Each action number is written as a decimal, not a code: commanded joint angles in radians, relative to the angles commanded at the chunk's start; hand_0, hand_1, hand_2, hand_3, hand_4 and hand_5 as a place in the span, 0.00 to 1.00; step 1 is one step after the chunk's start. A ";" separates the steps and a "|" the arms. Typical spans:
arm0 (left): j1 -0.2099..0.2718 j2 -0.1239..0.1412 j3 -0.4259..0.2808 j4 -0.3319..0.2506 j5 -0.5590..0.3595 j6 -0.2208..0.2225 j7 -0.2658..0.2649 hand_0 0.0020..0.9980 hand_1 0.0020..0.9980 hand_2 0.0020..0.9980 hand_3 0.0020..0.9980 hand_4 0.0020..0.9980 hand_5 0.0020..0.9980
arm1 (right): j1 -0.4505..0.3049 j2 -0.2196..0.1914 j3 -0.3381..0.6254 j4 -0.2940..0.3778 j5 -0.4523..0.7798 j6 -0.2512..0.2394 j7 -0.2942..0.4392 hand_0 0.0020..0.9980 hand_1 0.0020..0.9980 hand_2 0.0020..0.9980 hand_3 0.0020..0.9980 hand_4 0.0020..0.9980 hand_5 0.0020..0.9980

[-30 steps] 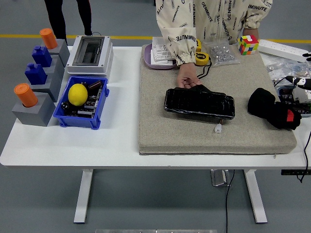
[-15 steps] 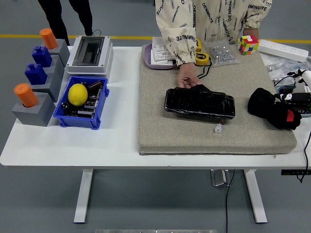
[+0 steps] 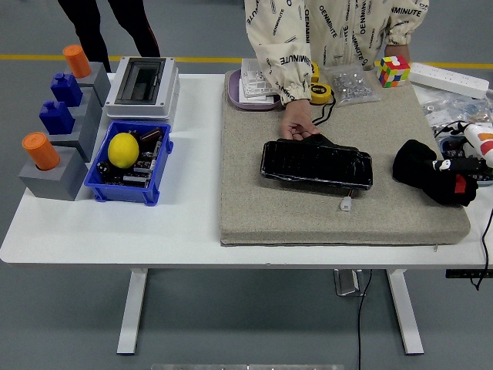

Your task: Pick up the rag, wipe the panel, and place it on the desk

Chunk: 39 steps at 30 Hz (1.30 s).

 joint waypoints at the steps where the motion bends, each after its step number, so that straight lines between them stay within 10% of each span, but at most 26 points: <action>1: -0.001 0.000 0.001 0.000 -0.001 0.000 -0.001 0.65 0.70 0.74 0.57 0.60 0.47 | 0.000 0.002 0.000 0.001 -0.001 0.000 0.000 0.75 0.71 0.82 0.85 1.00 0.65; 19: -0.003 -0.002 0.006 0.000 -0.006 0.000 0.000 0.65 0.70 0.74 0.57 0.60 0.47 | -0.037 0.021 0.012 0.038 -0.013 -0.004 0.006 0.75 0.72 0.81 0.86 1.00 0.67; 39: -0.002 -0.003 0.004 0.000 -0.006 0.001 0.003 0.65 0.70 0.74 0.57 0.60 0.47 | -0.003 0.075 0.048 -0.127 -0.058 0.025 0.013 0.75 0.71 0.81 0.83 1.00 0.67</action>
